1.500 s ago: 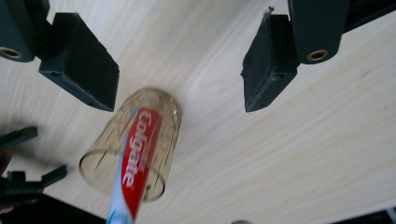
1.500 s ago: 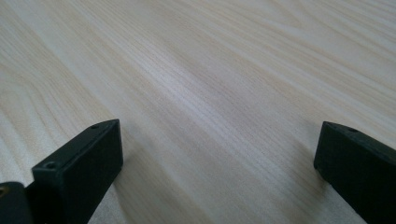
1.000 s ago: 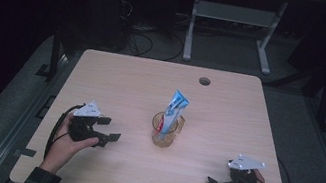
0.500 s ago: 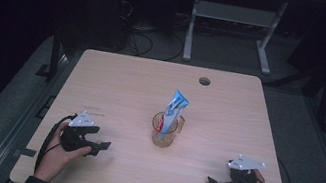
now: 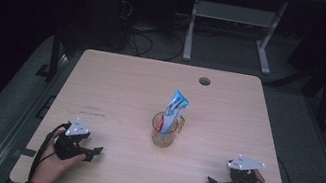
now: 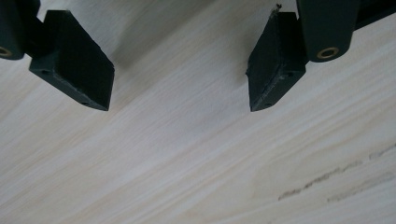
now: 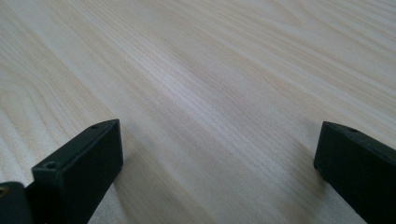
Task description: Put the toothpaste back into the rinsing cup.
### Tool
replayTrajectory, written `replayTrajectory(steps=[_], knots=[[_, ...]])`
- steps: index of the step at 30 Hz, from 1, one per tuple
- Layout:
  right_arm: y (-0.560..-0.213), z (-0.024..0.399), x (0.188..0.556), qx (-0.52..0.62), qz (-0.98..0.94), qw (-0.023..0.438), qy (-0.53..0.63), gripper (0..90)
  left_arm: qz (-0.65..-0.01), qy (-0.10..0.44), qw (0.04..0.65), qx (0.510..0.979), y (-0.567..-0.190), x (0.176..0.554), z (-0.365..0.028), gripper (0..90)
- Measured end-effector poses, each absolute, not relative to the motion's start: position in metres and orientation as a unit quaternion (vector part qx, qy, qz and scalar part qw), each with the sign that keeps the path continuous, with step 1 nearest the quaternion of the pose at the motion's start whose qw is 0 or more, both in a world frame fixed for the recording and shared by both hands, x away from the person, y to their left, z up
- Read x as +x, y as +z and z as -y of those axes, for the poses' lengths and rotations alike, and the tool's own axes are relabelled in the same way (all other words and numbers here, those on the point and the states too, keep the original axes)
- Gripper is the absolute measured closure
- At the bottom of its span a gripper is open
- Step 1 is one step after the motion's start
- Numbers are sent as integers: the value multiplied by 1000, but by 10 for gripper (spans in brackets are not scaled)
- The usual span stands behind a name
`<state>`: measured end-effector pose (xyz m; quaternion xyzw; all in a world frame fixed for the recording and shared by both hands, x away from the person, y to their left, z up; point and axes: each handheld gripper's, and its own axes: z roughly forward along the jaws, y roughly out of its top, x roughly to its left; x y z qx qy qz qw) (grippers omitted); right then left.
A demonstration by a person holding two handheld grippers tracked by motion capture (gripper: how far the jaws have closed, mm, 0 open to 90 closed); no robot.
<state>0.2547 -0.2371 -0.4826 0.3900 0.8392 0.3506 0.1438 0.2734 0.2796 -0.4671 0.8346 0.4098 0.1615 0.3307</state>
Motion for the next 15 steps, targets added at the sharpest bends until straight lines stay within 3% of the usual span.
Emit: replayTrajectory(steps=[7,15], knots=[[-483,237,255,390,-839,144,350,5,-407,176,346,827,-473,270,-283,151],[-483,237,254,389,-840,145,350,5,-405,180,353,824,-475,269,-284,140]])
